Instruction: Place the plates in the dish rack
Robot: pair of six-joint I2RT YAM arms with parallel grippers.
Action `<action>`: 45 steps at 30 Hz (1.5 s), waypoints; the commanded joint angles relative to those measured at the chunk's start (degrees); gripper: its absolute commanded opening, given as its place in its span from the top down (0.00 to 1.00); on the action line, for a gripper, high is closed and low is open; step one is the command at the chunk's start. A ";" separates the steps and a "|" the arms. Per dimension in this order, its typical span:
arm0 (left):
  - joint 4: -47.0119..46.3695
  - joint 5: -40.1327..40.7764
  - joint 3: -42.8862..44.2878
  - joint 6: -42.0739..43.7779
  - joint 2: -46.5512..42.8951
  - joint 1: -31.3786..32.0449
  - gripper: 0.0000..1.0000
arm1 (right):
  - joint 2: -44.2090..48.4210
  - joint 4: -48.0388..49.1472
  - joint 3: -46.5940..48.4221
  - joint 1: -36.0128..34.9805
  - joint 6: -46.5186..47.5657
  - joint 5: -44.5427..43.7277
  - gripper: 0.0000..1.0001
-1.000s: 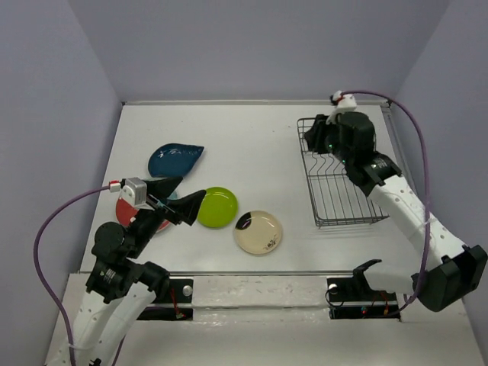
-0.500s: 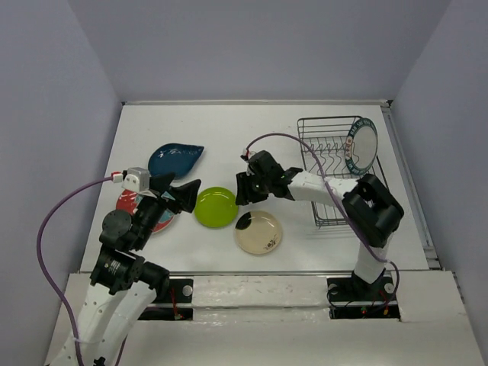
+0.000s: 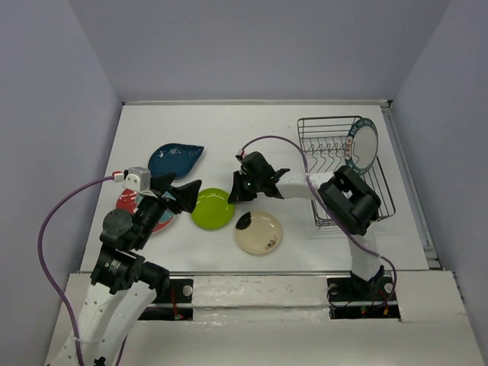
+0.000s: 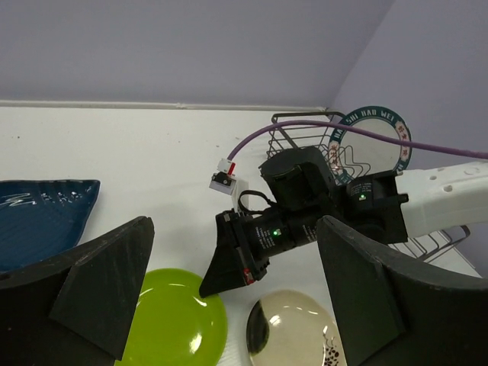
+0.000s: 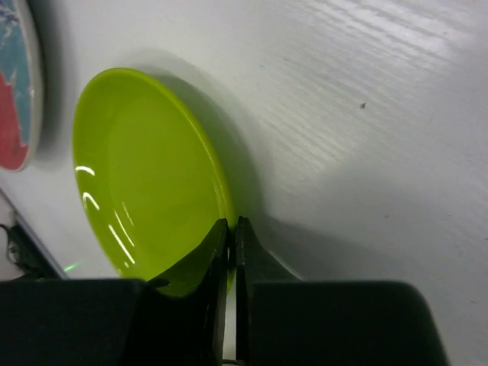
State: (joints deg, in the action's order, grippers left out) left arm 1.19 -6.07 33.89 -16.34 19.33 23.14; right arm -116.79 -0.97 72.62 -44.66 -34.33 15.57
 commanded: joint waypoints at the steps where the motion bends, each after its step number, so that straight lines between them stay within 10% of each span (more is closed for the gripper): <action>1: -2.16 -1.40 2.23 0.96 -0.35 -0.37 0.01 | 1.21 3.35 1.56 -0.25 -1.18 -2.38 0.93; 15: -2.60 -6.32 2.06 0.25 -0.79 -0.11 0.01 | 36.79 -12.73 2.70 17.83 14.99 -32.17 0.93; 22: -2.77 -8.26 2.06 0.25 -1.49 2.00 0.01 | 41.29 -13.44 4.20 27.07 40.19 -62.66 0.93; 45: -1.90 -7.82 2.06 0.08 -3.60 3.85 0.01 | 27.15 -10.98 1.30 33.67 51.29 -65.58 0.93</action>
State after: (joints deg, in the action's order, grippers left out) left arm 1.15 -13.13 33.89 -16.40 16.21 26.65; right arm -88.01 -13.34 74.63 -12.97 17.41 -48.64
